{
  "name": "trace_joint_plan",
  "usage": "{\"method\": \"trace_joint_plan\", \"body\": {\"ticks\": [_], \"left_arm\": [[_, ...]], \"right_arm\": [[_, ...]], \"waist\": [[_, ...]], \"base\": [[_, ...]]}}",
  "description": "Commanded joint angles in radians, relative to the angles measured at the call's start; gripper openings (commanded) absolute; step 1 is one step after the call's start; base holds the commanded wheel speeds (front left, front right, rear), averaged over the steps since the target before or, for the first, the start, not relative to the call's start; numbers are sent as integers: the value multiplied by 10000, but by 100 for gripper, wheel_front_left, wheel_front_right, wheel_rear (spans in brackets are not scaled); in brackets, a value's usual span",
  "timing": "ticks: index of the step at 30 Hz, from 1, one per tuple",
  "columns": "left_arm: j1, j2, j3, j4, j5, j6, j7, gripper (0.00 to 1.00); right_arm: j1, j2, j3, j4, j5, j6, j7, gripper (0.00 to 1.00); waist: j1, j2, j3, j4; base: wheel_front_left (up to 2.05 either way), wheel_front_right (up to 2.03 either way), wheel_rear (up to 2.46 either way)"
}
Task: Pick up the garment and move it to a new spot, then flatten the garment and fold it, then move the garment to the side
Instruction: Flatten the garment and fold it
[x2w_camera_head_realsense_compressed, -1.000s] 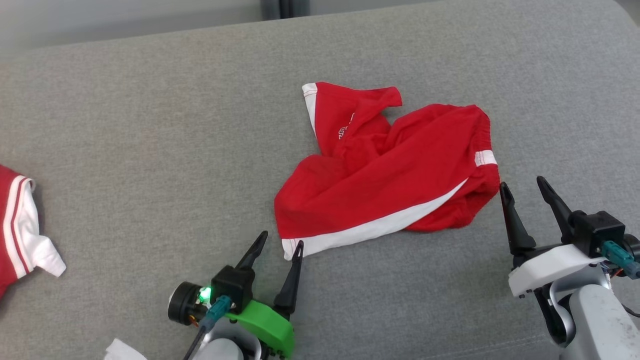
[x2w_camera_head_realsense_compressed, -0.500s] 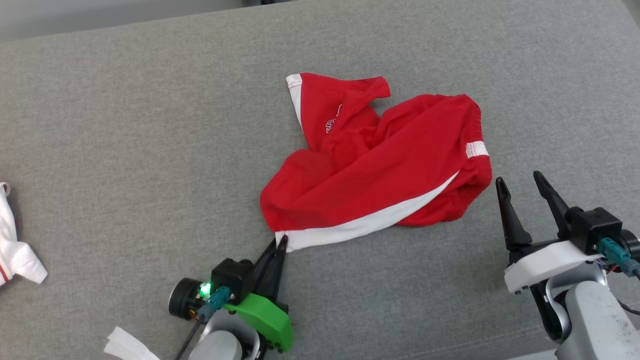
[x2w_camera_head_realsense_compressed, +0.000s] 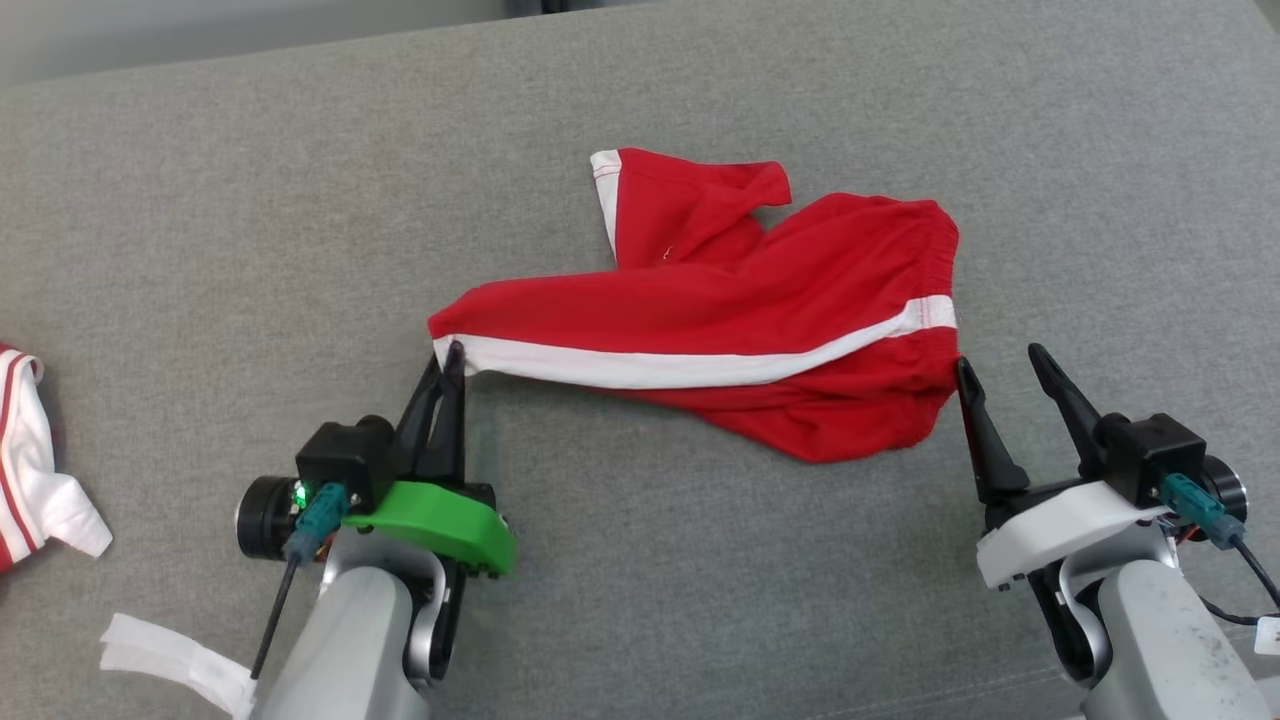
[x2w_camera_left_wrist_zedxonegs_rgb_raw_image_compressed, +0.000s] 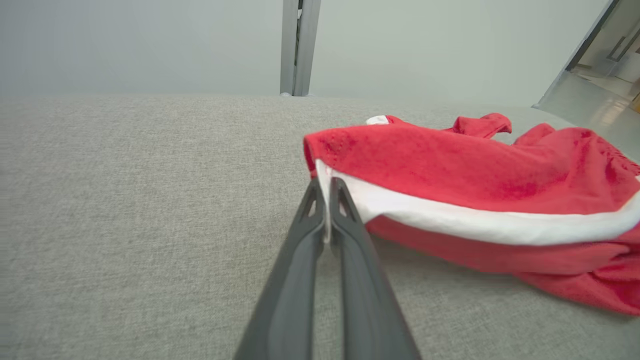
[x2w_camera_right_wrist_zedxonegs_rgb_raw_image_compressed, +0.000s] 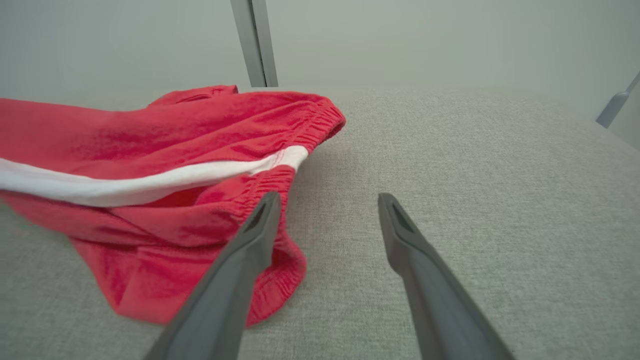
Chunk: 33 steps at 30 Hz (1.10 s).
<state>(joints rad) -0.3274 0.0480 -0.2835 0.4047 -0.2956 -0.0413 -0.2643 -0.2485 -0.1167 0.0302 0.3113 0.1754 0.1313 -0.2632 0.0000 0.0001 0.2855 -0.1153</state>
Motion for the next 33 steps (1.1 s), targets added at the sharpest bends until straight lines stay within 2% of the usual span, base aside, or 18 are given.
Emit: {"method": "trace_joint_plan", "body": {"ticks": [1, 6, 7, 8, 9, 10, 14, 19, 27, 33], "left_arm": [[-174, 53, 165, 369, 167, 141, -1, 0], [-335, 51, 866, 1306, 102, 562, -1, 0], [-227, 51, 1014, 1421, 207, 621, -1, 8], [-104, 54, 1141, 1511, 203, 662, -1, 25], [12, 57, 1285, 1582, 216, 689, -1, 95], [95, 57, 1381, 1614, 333, 693, -1, 100], [663, 51, 1859, 1325, 459, 778, -1, 100], [1608, 50, 2089, 687, 872, 630, -3, 100], [3088, 51, 1716, -265, 1228, 554, -1, 100], [3358, 54, 1421, -393, 1372, 583, -1, 100]], "right_arm": [[-76, 6, 34, 49, 45, -10, -22, 100], [14, 153, 175, 131, 92, -11, -22, 100], [69, 186, 195, 134, 101, -11, -22, 100], [115, 213, 199, 118, 119, -11, -22, 100], [157, 232, 199, 106, 116, -11, -22, 100], [191, 254, 209, 106, 121, -11, -21, 100], [378, 339, 330, -14, 190, -11, -22, 100], [639, 451, 504, -163, 266, -11, -22, 100], [1405, 542, 521, 9, 332, -11, -22, 100], [1691, 594, 621, 205, 381, -11, -21, 100]], "waist": [[0, -1, -56, -37], [0, -1, -334, -136], [0, -1, -422, -138], [0, -1, -496, -130], [0, -1, -585, -115], [0, -1, -671, -96], [0, -1, -1057, 14], [0, -1, -1616, 140], [0, -1, -2502, 266], [0, -1, -2539, 302]], "base": [[0, 0, 0], [0, 0, 0], [0, 0, 0], [0, 0, 0], [0, 0, 0], [0, 0, 0], [0, 0, 0], [0, 0, 0], [0, 0, 0], [0, 0, 0]]}}
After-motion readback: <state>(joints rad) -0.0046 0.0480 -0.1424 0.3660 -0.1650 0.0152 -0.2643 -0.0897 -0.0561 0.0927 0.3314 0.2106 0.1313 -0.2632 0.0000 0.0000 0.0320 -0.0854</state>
